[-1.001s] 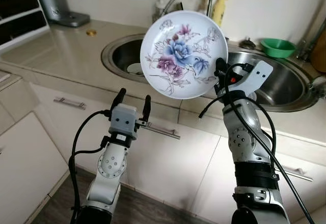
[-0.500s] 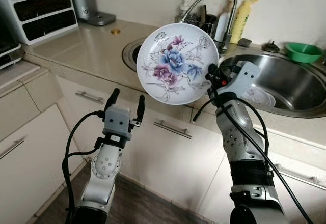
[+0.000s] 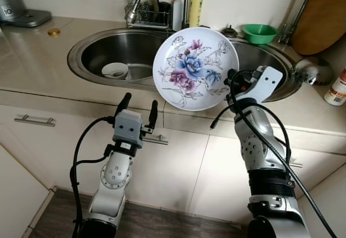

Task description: Kitchen organization

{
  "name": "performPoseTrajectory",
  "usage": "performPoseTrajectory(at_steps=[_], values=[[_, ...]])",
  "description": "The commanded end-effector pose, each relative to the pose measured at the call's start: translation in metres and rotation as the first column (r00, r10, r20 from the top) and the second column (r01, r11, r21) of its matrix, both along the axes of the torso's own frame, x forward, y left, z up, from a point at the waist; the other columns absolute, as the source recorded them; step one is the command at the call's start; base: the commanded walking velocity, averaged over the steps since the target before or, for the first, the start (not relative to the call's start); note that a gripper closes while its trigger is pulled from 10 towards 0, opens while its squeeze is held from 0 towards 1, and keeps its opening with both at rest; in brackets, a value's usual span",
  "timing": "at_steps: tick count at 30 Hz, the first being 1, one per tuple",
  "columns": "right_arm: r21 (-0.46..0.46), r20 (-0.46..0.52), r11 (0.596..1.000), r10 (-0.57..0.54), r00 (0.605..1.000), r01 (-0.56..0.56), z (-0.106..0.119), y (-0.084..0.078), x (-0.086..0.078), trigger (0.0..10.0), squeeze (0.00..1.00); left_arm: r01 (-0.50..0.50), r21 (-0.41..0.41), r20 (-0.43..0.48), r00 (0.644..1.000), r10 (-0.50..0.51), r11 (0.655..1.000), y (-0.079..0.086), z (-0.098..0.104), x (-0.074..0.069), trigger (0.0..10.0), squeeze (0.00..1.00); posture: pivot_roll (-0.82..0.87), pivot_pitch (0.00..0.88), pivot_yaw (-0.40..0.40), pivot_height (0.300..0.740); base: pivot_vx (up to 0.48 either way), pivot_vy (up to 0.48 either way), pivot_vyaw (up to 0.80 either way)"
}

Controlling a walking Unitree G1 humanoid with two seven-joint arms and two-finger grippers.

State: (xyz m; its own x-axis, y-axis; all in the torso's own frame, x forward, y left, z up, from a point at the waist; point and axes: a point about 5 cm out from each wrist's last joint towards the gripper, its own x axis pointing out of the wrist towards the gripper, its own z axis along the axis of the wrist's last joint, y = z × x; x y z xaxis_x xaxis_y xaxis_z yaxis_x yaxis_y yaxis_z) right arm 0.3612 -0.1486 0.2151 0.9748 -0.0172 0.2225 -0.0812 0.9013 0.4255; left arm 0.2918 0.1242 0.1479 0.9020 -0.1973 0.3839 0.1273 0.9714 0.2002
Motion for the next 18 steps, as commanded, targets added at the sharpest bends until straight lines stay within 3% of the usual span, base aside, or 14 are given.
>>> performPoseTrajectory(at_steps=[1, 7, 18], values=[[-0.013, 0.069, 1.000, 0.016, 0.997, -0.015, 0.017, 0.007, 0.001, 10.0, 0.00, -0.003, -0.004, 0.024, 1.000, 0.003, 1.000, 0.002, 0.005, -0.001, 10.0, 0.00, 0.10, 0.000, -0.028, 0.740, 0.266, 0.000, 0.00], [0.024, 0.091, 1.000, 0.007, 0.996, -0.010, 0.023, 0.006, 0.001, 10.0, 0.00, -0.002, -0.005, 0.028, 1.000, 0.002, 1.000, 0.002, 0.006, -0.001, 10.0, 0.00, 0.10, 0.000, -0.027, 0.740, 0.287, 0.000, -0.60], [0.033, 0.134, 0.999, -0.012, 0.991, 0.007, 0.034, 0.004, 0.002, 10.0, 0.00, 0.002, -0.007, 0.027, 1.000, -0.002, 1.000, 0.002, 0.006, -0.001, 10.0, 0.00, 0.10, 0.000, -0.025, 0.740, 0.305, 0.000, 0.00]])
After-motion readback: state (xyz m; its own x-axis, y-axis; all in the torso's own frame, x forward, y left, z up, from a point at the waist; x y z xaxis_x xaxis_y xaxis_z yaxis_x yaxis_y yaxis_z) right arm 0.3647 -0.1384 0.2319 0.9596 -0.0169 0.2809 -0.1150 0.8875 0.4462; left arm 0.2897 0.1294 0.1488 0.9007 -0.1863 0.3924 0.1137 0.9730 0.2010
